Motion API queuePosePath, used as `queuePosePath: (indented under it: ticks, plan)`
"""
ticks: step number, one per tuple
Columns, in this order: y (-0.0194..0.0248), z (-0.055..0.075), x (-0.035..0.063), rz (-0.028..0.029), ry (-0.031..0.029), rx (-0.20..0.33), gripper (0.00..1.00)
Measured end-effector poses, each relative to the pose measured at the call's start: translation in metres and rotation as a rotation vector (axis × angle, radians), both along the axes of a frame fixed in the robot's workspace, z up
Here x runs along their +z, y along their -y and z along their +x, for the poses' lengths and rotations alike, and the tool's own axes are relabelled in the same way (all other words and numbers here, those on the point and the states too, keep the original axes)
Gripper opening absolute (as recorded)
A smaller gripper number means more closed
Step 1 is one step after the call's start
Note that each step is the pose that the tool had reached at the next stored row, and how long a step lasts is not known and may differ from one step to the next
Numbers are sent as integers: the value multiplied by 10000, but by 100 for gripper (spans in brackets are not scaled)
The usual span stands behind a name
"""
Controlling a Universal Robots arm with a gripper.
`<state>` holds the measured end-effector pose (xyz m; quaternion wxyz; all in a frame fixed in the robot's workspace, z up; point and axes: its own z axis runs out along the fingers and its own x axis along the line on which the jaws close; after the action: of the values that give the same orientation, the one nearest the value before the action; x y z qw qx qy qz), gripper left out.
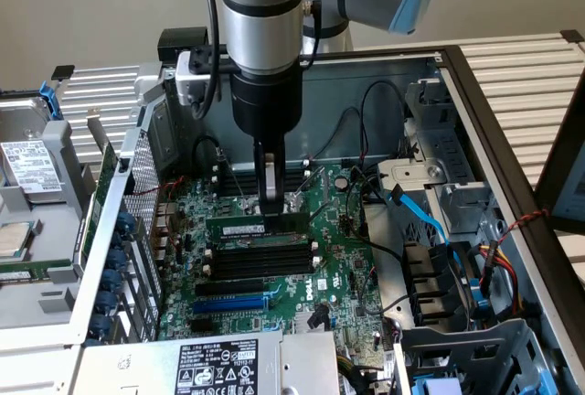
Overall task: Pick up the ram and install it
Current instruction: 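Insert the ram into the slot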
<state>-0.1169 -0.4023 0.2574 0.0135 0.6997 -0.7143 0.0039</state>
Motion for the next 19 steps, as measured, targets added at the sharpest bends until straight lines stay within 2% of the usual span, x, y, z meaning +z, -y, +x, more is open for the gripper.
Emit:
queuePosePath:
  ticks: [10,15,19]
  plan:
    - [9,1,-58,-6,-4,164,14]
    - [36,1,-86,-18,-10,181,14]
    - [42,0,-96,-32,-12,199,14]
